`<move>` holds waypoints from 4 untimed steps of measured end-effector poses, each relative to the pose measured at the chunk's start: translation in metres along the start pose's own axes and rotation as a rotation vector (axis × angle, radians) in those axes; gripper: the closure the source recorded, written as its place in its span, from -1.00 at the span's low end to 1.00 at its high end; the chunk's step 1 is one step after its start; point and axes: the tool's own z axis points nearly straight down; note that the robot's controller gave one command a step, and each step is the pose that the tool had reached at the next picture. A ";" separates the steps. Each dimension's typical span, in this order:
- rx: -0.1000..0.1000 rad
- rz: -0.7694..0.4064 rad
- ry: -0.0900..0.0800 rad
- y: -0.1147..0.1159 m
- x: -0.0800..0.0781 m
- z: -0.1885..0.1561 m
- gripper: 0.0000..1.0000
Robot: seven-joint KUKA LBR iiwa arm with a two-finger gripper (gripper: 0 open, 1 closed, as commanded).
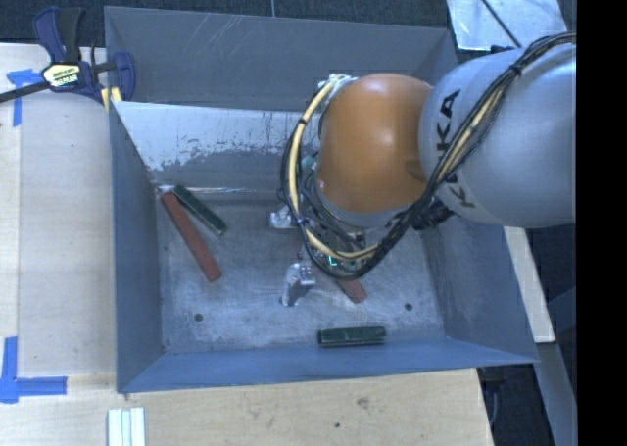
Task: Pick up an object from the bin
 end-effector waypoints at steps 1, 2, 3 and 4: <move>-0.001 0.002 -0.008 0.000 -0.002 -0.004 -1.00; -0.001 -0.023 -0.008 -0.032 -0.014 0.013 -1.00; 0.000 -0.028 -0.014 -0.040 -0.015 0.020 -1.00; 0.001 -0.107 -0.002 -0.016 0.013 0.064 -1.00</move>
Offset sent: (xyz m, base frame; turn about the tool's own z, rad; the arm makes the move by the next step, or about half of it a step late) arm 0.0166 -0.0429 -0.0195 -0.0277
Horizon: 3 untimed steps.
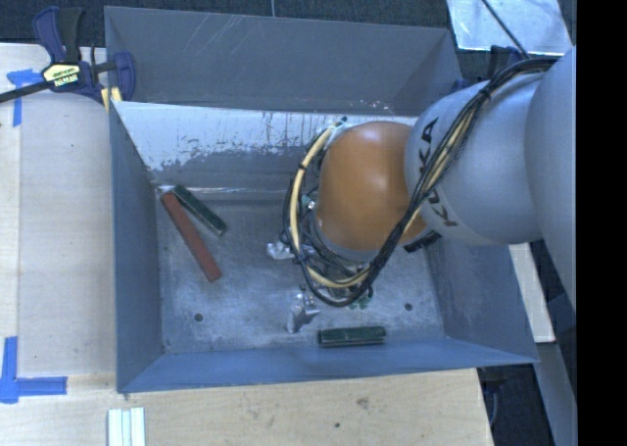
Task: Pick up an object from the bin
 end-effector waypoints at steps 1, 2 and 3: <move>-0.001 -0.091 -0.011 -0.059 -0.024 0.023 -1.00; 0.003 -0.238 -0.036 -0.083 -0.016 0.035 1.00; 0.003 -0.238 -0.035 -0.083 -0.016 0.036 1.00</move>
Offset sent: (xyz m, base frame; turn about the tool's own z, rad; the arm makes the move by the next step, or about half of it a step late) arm 0.0159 -0.0815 -0.0436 -0.2429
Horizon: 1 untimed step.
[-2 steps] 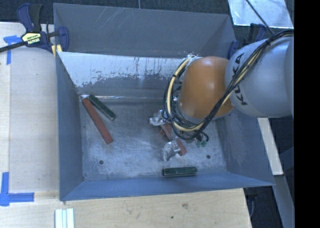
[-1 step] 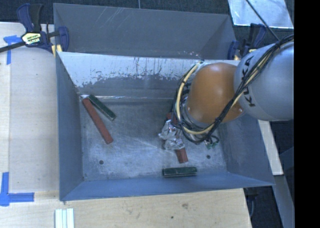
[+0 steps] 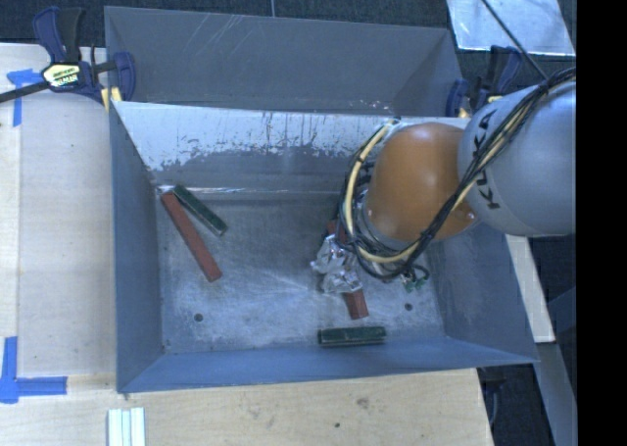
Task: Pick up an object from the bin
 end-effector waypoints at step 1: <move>0.000 0.000 0.000 0.000 0.000 0.000 1.00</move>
Offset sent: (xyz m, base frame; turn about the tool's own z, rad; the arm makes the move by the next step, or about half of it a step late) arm 0.0115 -0.0034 0.0514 -0.0092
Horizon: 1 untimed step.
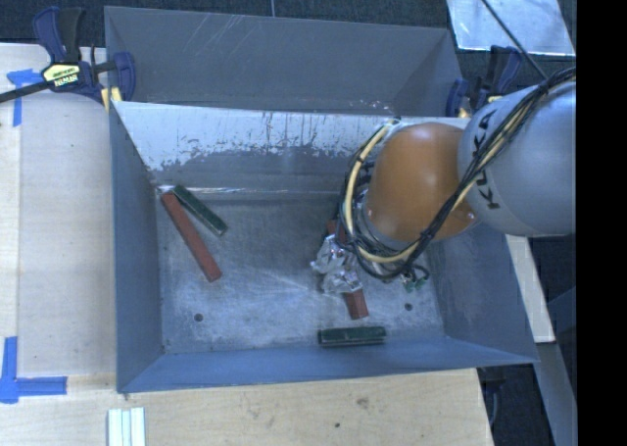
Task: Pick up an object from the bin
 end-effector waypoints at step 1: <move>-0.007 -0.006 0.030 -0.004 -0.004 -0.027 1.00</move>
Offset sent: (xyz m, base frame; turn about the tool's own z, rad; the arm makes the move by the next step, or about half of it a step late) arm 0.0007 0.0004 0.0516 -0.0118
